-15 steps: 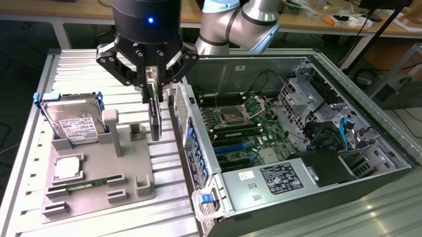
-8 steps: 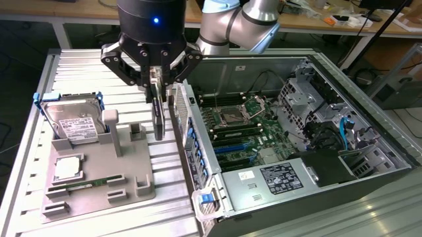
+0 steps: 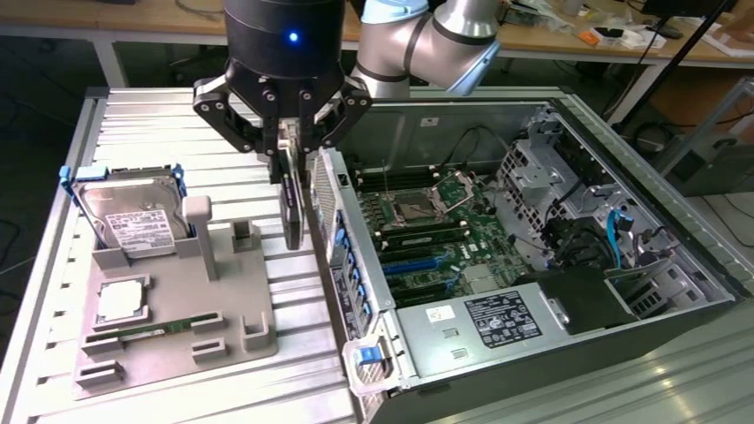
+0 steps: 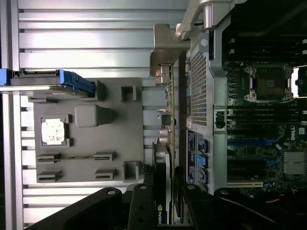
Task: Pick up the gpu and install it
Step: 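Pick up the gpu and move the gpu toward the slot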
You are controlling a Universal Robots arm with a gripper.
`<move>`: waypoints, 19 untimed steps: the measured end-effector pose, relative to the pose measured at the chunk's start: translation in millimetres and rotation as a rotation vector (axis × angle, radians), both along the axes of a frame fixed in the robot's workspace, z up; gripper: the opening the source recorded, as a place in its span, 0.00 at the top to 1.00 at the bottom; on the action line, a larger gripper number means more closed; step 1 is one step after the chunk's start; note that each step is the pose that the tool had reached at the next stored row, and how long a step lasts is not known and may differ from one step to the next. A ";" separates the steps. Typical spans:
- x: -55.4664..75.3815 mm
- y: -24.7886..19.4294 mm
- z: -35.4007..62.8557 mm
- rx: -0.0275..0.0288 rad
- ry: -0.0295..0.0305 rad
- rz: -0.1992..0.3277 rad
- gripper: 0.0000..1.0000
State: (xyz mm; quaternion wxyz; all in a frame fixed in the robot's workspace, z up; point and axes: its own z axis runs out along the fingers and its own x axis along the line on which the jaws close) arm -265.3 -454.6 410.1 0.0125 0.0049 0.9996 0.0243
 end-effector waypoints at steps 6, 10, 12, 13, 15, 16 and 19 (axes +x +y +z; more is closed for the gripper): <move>0.1 0.0 0.0 0.0001 -0.0001 0.000 0.73; 0.2 0.0 0.0 0.0000 0.0000 0.000 0.73; 0.2 0.0 0.1 -0.0001 0.0001 0.000 0.73; 0.2 0.0 0.1 0.0000 0.0001 0.000 0.73; 0.1 0.0 0.0 -0.0001 0.0001 0.000 0.73; 0.1 0.0 0.1 -0.0001 0.0001 0.000 0.73; 0.2 0.0 0.1 -0.0001 0.0001 0.000 0.73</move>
